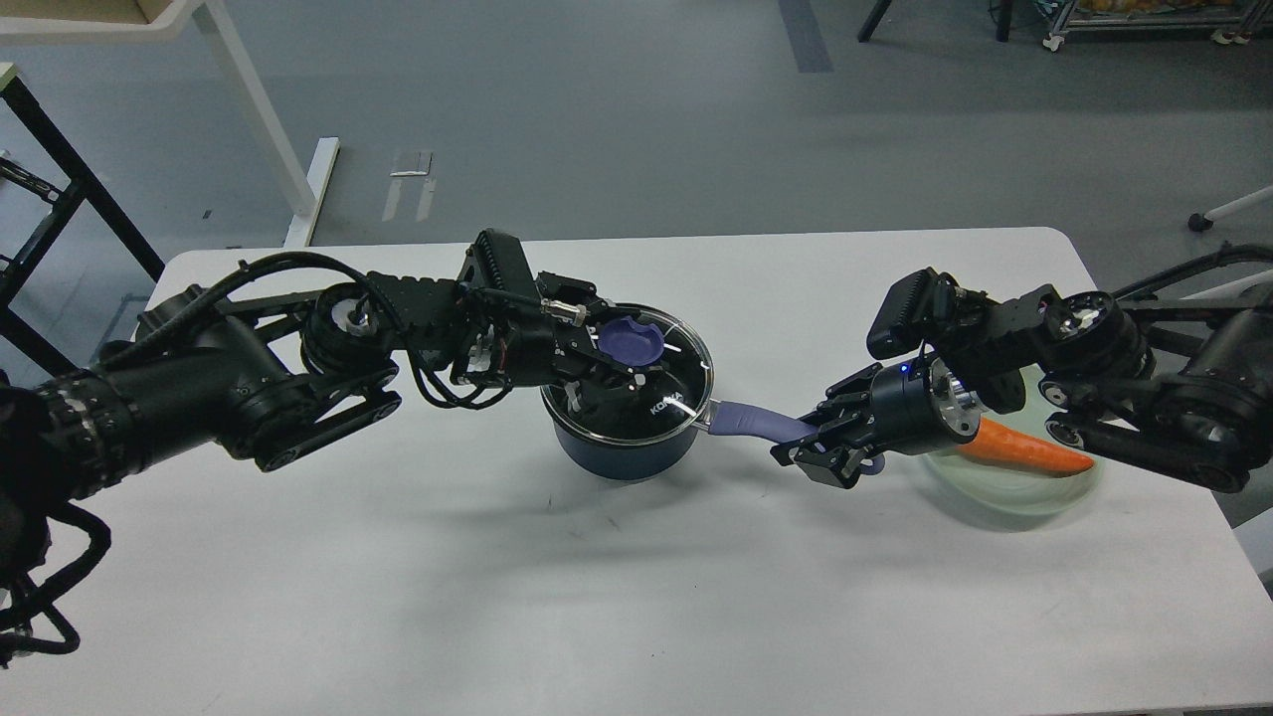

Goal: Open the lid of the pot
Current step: 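Reach the left gripper over the pot and grasp the lid's purple knob, then lift the glass lid off the pot with the left gripper, moving it aside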

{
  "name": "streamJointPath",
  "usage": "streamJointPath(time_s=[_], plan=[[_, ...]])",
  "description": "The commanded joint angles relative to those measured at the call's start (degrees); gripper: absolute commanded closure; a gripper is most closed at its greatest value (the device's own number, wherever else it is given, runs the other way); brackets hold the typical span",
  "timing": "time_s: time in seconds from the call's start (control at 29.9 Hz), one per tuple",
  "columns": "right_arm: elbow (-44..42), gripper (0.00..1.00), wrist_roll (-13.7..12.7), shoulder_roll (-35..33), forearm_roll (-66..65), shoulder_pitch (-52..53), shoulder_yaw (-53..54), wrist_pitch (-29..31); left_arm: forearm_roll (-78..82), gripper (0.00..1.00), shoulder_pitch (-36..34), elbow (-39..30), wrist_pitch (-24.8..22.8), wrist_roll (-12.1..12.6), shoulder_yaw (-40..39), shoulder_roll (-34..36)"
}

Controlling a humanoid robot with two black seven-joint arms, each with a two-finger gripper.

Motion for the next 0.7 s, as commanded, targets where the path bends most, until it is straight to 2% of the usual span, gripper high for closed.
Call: streamJointPath(time_s=[0.0, 0.2, 0.37, 0.5, 0.67], plan=[[-0.09, 0.68, 0.03, -0.02, -0.02, -0.06, 0.02, 0.04, -0.25, 0.66, -1.89, -0.19, 0.05, 0.12, -0.04, 1.94], [-0.09, 0.68, 0.03, -0.02, -0.02, -0.06, -0.07, -0.13, -1.83, 0.66, -4.27, -3.96, 0.05, 0.12, -0.04, 9.05], [-0.09, 0.68, 0.03, -0.11, -0.02, -0.06, -0.07, -0.31, -2.10, 0.65, -3.74, -10.29, 0.14, 0.12, -0.04, 18.89], [-0.09, 0.68, 0.03, -0.11, -0.02, -0.06, -0.07, -0.31, -2.45, 0.65, -1.38, -13.37, 0.84, 0.12, 0.14, 26.19], [-0.18, 0.68, 0.03, -0.20, -0.02, -0.06, -0.07, -0.31, -3.15, 0.65, 5.04, -13.46, 6.02, 0.12, 0.14, 32.43]])
